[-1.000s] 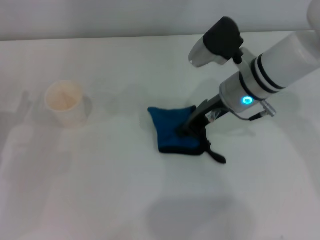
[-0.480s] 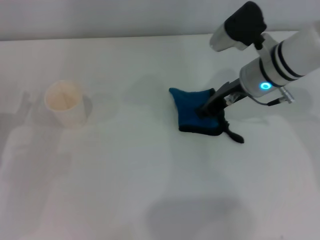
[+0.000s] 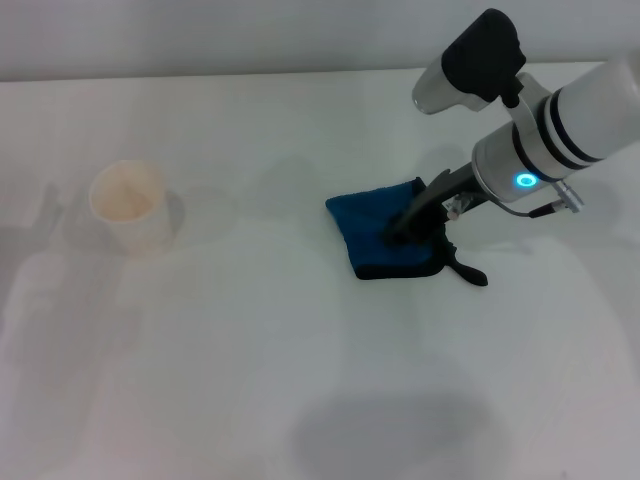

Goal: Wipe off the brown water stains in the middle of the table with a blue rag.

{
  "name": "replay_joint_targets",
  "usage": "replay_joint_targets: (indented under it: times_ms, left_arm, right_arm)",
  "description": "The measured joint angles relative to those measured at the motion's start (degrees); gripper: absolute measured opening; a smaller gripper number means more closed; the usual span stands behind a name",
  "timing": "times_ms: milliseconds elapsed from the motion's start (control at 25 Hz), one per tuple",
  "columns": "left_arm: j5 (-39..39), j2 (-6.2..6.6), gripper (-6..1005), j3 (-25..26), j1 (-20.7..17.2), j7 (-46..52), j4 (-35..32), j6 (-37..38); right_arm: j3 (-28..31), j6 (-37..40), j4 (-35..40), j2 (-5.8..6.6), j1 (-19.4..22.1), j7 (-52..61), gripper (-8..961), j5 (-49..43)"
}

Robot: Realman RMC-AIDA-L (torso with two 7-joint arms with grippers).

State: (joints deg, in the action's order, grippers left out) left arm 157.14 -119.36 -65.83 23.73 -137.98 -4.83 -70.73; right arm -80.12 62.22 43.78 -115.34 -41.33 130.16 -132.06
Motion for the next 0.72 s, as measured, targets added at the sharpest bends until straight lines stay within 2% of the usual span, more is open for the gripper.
replay_joint_targets:
  times_ms: [160,280,440,600,720]
  left_arm:
    - [0.00,0.00,869,-0.06,-0.03,0.00,0.00,-0.03]
    - [0.00,0.00,869,-0.09,-0.13,0.00,0.00,-0.18]
    - [0.00,0.00,869,-0.09,-0.32,0.00,0.03,-0.58]
    - [0.01,0.00,869,-0.09,-0.48,0.00,0.18,-0.65]
    - [0.00,0.00,869,-0.09,-0.50,0.00,0.17,-0.65]
  right_arm:
    - [0.32,-1.61,3.72,-0.18,2.77,0.00,213,1.65]
    - [1.27,-3.04,7.08,-0.06,5.48,-0.01,317,4.62]
    - [6.50,-6.24,9.76,-0.08,9.43,-0.70,471,12.18]
    - [12.40,-8.62,8.79,-0.07,13.78,-7.82,669,30.18]
    - [16.99,-7.82,4.51,-0.07,16.70,-17.16,746,48.18]
